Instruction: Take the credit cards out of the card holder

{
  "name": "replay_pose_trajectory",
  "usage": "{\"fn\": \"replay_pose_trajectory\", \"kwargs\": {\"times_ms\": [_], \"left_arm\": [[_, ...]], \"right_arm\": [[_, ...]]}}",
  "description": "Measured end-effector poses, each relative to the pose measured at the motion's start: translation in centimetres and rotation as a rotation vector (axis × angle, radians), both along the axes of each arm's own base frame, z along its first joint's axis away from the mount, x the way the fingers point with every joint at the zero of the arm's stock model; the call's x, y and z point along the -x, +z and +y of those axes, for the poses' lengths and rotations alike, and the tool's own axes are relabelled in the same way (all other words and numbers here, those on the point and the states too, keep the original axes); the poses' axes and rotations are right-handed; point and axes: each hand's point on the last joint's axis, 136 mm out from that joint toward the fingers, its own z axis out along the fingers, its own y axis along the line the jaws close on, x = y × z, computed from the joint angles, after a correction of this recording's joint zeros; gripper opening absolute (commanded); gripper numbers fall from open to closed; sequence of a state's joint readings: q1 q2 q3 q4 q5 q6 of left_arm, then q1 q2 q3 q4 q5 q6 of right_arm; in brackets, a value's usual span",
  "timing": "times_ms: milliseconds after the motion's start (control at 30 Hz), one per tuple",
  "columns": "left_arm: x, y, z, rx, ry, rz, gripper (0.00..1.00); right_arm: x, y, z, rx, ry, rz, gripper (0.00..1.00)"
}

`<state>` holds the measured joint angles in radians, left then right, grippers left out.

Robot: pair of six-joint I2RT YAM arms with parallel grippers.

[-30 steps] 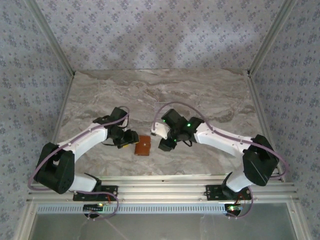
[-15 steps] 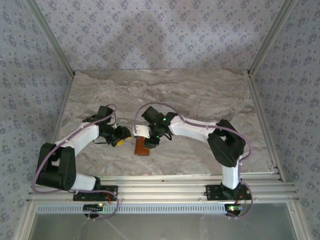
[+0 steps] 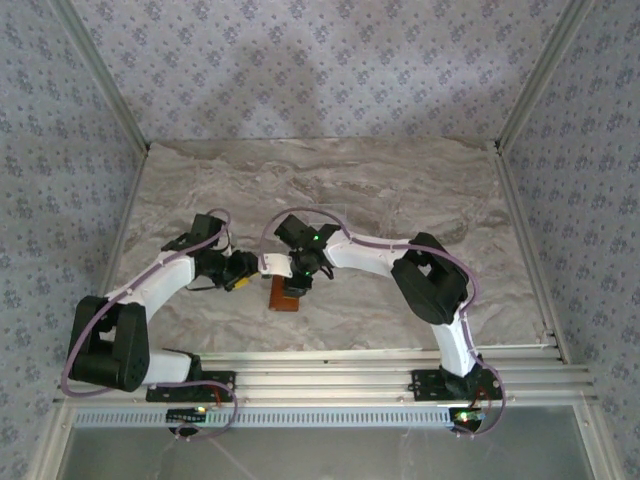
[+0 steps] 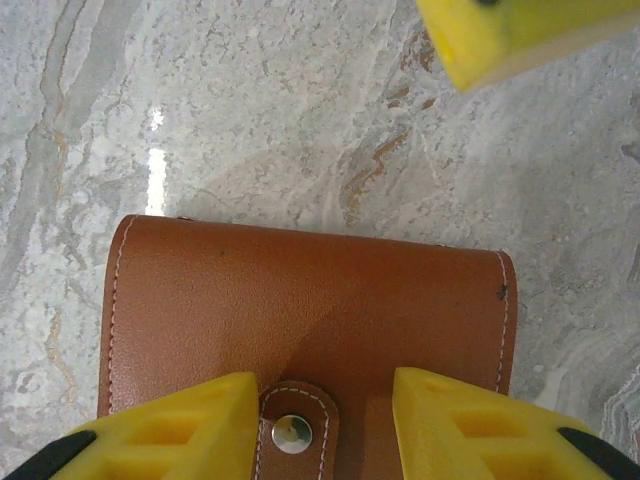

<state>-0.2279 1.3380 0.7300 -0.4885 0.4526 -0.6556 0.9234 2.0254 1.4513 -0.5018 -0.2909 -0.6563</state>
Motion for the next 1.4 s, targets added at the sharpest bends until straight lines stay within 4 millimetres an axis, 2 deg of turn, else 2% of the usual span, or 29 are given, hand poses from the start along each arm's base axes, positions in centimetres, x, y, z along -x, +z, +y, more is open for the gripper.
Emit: {"fn": "replay_pose_trajectory", "kwargs": {"times_ms": [400, 633, 800, 900, 1100, 1200, 1400], "left_arm": [[0.3, -1.4, -0.2, 0.012, -0.004, 0.045, 0.5], [0.0, -1.5, -1.1, 0.044, -0.029, 0.036, 0.49], [0.1, -1.8, -1.8, 0.053, -0.045, 0.043, 0.5], [0.1, -2.0, -2.0, 0.053, -0.048, 0.049, 0.5], [0.1, -2.7, -2.6, 0.055, -0.049, 0.065, 0.5], [0.1, -2.9, -3.4, 0.074, -0.06, 0.069, 0.45], [0.8, -3.5, -5.5, 0.11, -0.104, 0.099, 0.41]], "right_arm": [[0.2, -0.8, -0.5, 0.056, -0.004, -0.05, 0.44], [0.7, -0.2, -1.0, 0.06, -0.001, -0.067, 0.48], [1.1, -0.3, -0.9, 0.062, 0.008, -0.066, 0.48], [1.3, -0.5, -1.0, 0.073, 0.009, -0.069, 0.44], [1.2, -1.1, -1.5, 0.088, -0.004, -0.076, 0.24], [1.1, -1.0, -1.9, 0.084, -0.017, -0.084, 0.19], [1.1, -0.9, -2.6, 0.043, -0.031, -0.118, 0.14]]}}
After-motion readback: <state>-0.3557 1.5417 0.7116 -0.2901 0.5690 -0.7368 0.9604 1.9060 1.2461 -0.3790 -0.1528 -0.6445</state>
